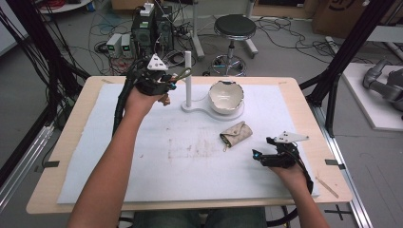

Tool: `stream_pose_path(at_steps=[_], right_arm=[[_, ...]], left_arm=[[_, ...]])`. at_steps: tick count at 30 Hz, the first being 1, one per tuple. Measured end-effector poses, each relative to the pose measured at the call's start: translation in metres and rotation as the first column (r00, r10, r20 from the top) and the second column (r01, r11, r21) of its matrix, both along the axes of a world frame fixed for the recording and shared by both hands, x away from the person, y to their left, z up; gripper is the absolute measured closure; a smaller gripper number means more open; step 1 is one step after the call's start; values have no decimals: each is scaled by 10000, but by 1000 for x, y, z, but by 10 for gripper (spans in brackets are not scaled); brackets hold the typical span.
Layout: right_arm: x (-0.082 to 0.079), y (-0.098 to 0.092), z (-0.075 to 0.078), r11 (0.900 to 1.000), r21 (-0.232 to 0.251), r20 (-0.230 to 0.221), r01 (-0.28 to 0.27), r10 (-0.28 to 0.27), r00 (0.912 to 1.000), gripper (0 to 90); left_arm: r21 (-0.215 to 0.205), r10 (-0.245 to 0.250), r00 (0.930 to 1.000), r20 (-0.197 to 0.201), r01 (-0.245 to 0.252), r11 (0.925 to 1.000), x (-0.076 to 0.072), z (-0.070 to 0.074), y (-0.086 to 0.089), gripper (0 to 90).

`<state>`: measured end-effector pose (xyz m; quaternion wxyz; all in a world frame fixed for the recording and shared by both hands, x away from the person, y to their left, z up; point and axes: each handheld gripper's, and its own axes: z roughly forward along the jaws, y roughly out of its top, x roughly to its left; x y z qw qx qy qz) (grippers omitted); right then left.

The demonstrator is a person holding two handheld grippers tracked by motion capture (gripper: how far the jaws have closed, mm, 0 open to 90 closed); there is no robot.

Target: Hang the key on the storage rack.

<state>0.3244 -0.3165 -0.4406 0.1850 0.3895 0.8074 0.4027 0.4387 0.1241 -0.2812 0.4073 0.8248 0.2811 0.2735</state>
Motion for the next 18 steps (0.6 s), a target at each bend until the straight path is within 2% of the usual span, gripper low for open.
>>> stream_pose_path(at_steps=[5, 6, 9, 11, 13, 14, 18], right_arm=[[0, 0, 0, 10000, 8, -9, -20, 20, 10000, 182], [0, -1, 0, 10000, 9, 1, 5, -5, 10000, 182], [0, -1, 0, 10000, 8, -2, 35, -35, 10000, 182], [0, -2, 1, 10000, 39, 19, 22, -23, 10000, 182], [0, -4, 1, 9999, 100, 51, 118, -119, 9999, 182], [-1, -6, 2, 9997, 137, 58, 188, -189, 9998, 182], [-2, -8, 3, 9995, 147, 103, 294, -295, 9995, 182]], left_arm=[[-119, 192, 9997, -155, -194, 9997, 4, -8, 1, 673], [-292, 345, 9993, -158, -349, 9990, 4, -10, 2, 590], [-533, 404, 9988, -271, -419, 9977, 3, -13, 9, 556], [-715, 555, 9976, -412, -583, 9957, 1, -16, 14, 491], [-953, 529, 9976, -443, -569, 9938, -4, -20, 19, 465], [-1038, 511, 9976, -460, -557, 9930, -7, -23, 22, 421], [-1274, 290, 9971, -707, -379, 9911, -17, -34, 30, 383]])
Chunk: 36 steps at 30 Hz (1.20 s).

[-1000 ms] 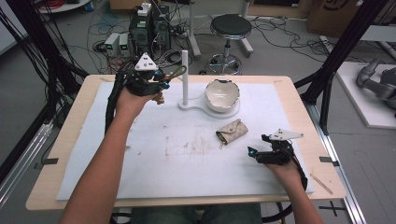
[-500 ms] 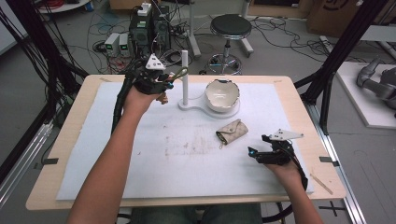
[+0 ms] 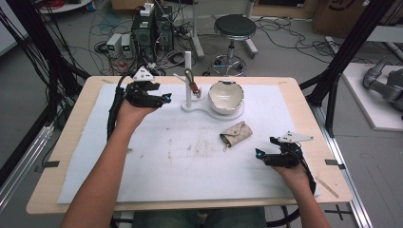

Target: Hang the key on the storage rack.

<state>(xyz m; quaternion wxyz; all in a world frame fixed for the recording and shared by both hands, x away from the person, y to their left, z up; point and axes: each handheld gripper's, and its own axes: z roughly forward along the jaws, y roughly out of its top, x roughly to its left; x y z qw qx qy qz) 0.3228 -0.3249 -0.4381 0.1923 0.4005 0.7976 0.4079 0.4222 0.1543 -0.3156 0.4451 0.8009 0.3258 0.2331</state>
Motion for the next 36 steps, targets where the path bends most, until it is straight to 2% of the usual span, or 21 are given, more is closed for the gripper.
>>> stream_pose_path(at_steps=[3, 4, 5, 6, 7, 9, 12, 15, 17, 25, 29, 36], right_arm=[[0, 0, 1, 10000, 5, 83, 33, -33, 10000, 182], [1, 1, 1, 10000, 53, 95, 3, -3, 10000, 182], [1, 1, 1, 10000, 44, 82, -1, 0, 10000, 182], [1, 1, 1, 10000, 67, 73, 4, -4, 10000, 182], [1, 1, 1, 10000, 67, 73, 4, -4, 10000, 182], [2, 1, 1, 10000, 75, 102, 2, -3, 9999, 182], [2, 0, 1, 9999, 102, 51, 43, -43, 10000, 182], [3, -1, 1, 9999, 128, 84, 93, -94, 9999, 182], [4, -2, 1, 9998, 167, 99, 133, -135, 9999, 182], [7, -6, 1, 9995, 228, 70, 228, -230, 9997, 182], [9, -7, 0, 9995, 192, 84, 256, -258, 9996, 182], [11, -9, 0, 9987, 209, 45, 465, -466, 9989, 182]], left_arm=[[-191, -168, 9998, -143, 165, 9997, -9, -10, 6, 361], [-341, -246, 9994, -225, 238, 9991, -16, -16, 10, 342], [-341, -246, 9994, -225, 238, 9991, -16, -16, 10, 336], [-447, -250, 9994, -248, 238, 9987, -25, -24, 14, 336], [-447, -250, 9994, -248, 238, 9987, -25, -24, 14, 334], [-464, -245, 9992, -312, 230, 9987, -33, -33, 20, 329], [-709, -205, 9996, -203, 190, 9973, -42, -43, 25, 321], [-783, -171, 9997, -164, 158, 9968, -50, -50, 29, 302], [-1089, -191, 9996, -183, 170, 9939, -57, -56, 32, 297], [-1047, -156, 9983, -555, 97, 9945, -70, -81, 35, 276], [-947, -45, 9970, -777, -28, 9955, -76, -94, 40, 232], [-950, 98, 9964, -842, -178, 9953, -76, -97, 53, 187]])
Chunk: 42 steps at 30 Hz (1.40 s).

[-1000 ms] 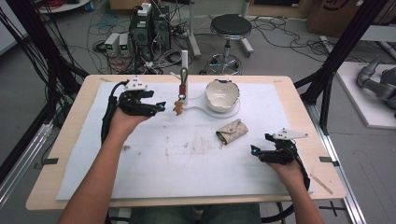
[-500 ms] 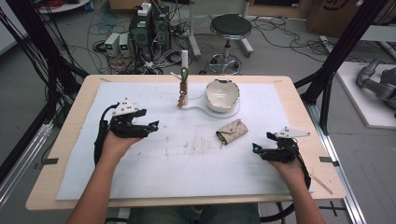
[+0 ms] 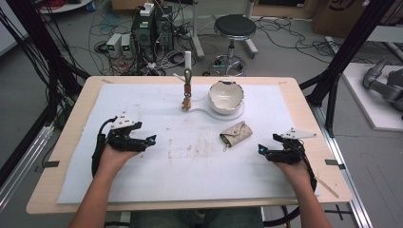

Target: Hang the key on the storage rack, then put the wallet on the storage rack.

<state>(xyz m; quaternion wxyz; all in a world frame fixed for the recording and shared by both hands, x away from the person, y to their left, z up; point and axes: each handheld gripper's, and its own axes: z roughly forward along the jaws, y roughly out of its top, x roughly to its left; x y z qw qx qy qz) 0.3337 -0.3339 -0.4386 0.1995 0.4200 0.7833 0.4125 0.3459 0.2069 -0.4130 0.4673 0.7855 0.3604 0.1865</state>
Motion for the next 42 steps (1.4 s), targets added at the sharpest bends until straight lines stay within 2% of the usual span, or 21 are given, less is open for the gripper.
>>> stream_pose_path(at_steps=[6, 11, 16, 23, 26, 29, 35, 42], right_arm=[[5, 1, 0, 10000, 4, -14, 33, -33, 10000, 182], [8, 0, -2, 9999, -34, -82, 107, -107, 9999, 182], [9, 0, -3, 9999, -122, -171, 91, -93, 9998, 182], [8, -3, -2, 9998, -94, -112, 159, -161, 9998, 182], [6, -3, -2, 9998, -67, -143, 171, -172, 9997, 182], [6, -2, -2, 9999, -95, -209, 142, -144, 9997, 182], [3, -4, -4, 9999, -162, -237, 37, -41, 9997, 182], [-3, -10, -4, 9999, -138, -145, 20, -22, 9999, 182]], left_arm=[[-59, 331, 9994, -134, -332, 9994, -2, -4, 15, 181], [-83, 456, 9988, -158, -457, 9989, -2, -5, 20, 180], [48, 385, 9991, -170, -385, 9992, -1, -5, 15, 180], [-1, 253, 9996, -95, -253, 9997, -2, -5, 7, 180], [206, 255, 9995, -159, -252, 9995, -1, -7, 6, 180], [224, 261, 9995, -184, -257, 9994, 1, -8, 4, 180], [-65, 342, 9994, -114, -342, 9994, 4, -5, -4, 180], [-108, 195, 9995, -245, -198, 9997, 8, -7, -18, 180]])
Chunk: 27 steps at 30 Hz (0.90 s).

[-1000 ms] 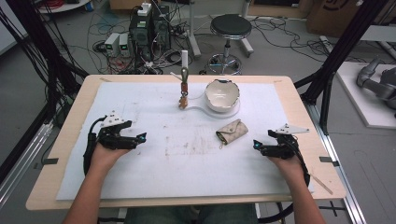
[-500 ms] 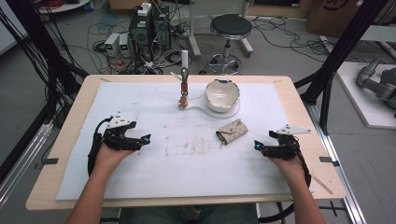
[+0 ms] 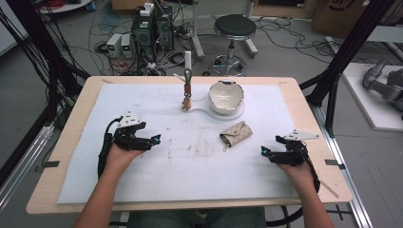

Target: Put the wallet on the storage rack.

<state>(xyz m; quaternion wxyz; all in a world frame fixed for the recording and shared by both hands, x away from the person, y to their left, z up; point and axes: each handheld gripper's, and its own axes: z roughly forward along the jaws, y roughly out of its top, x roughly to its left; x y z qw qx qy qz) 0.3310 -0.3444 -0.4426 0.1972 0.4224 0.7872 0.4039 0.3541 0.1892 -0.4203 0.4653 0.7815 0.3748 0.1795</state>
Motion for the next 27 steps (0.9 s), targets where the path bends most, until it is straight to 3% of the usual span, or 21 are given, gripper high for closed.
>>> stream_pose_path(at_steps=[10, 14, 27], right_arm=[[-14, -6, -1, 9999, 10, -60, -105, 105, 9999, 182], [-21, -13, -1, 10000, -28, -58, 19, -19, 10000, 182], [-43, -32, 0, 9989, 82, -108, 457, -456, 9989, 182]], left_arm=[[-33, -392, 9992, 105, 393, 9992, 9, 4, -30, 180], [-536, -909, 9958, 69, 911, 9944, 15, 7, -46, 180], [-200, -1673, 9859, 44, 1674, 9857, 27, 10, -107, 162]])
